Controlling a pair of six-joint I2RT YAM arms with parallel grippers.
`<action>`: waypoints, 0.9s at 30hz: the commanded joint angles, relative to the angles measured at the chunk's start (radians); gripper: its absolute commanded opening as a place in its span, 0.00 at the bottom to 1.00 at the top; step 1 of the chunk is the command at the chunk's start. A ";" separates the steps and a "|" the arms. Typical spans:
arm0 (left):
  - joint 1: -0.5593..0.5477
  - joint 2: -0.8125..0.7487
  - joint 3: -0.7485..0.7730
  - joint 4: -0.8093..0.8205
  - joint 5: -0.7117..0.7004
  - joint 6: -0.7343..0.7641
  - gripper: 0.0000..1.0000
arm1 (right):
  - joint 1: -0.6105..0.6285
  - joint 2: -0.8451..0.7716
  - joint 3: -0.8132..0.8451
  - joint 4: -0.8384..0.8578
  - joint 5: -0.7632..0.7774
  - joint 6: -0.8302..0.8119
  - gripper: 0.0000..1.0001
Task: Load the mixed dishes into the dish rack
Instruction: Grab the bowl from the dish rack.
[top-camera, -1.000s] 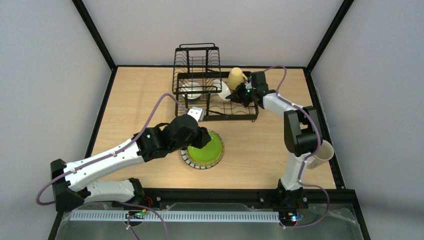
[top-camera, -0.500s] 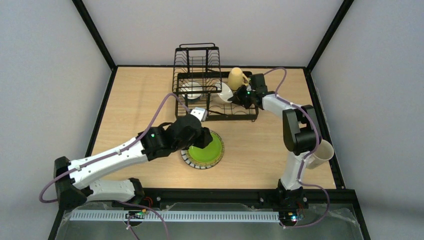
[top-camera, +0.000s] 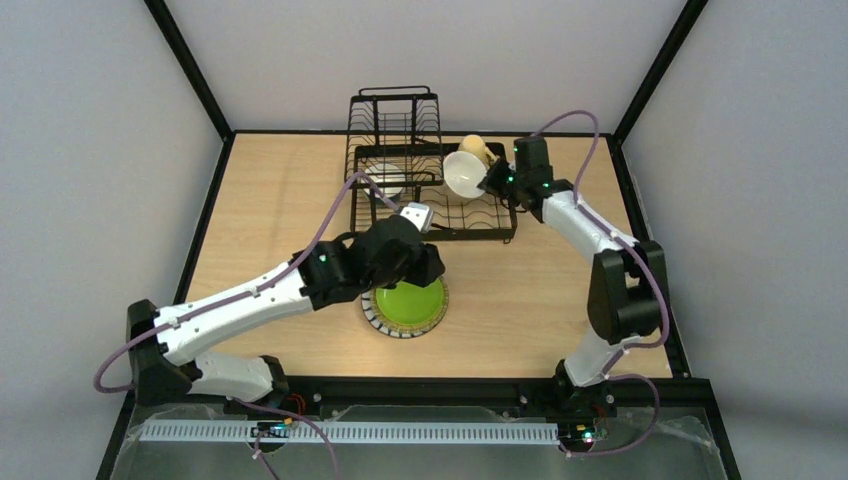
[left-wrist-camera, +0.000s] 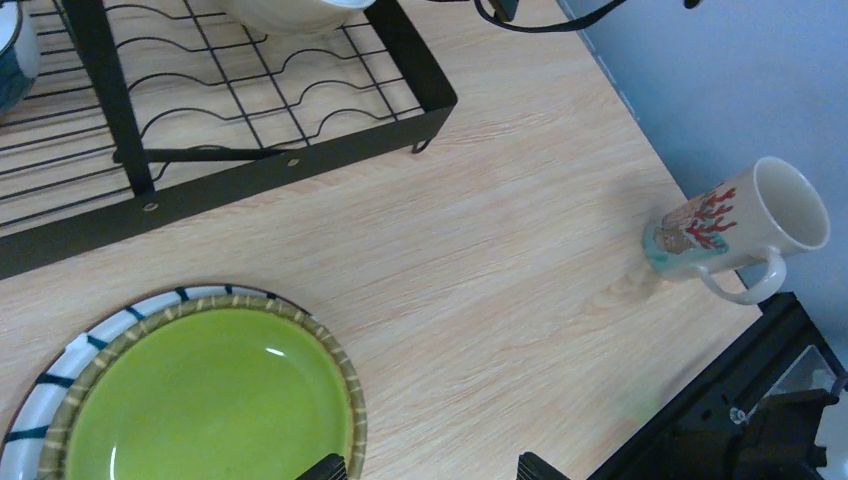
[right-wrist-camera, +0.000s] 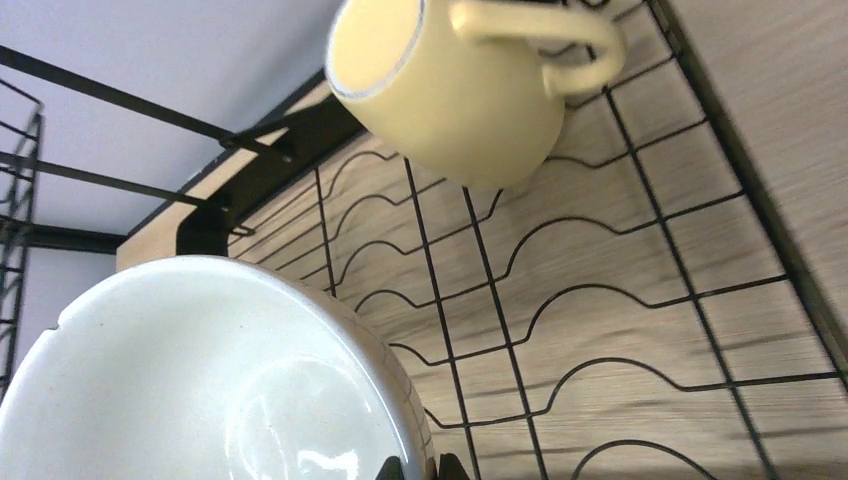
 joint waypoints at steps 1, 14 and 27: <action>-0.011 0.032 0.051 0.002 0.010 0.001 0.99 | -0.003 -0.119 -0.040 0.003 0.089 -0.107 0.00; -0.011 0.097 0.110 0.013 0.020 -0.009 0.99 | -0.002 -0.415 -0.264 -0.041 0.160 -0.217 0.00; -0.021 0.094 0.100 0.036 0.024 -0.038 0.99 | 0.099 -0.609 -0.376 -0.264 0.190 -0.226 0.00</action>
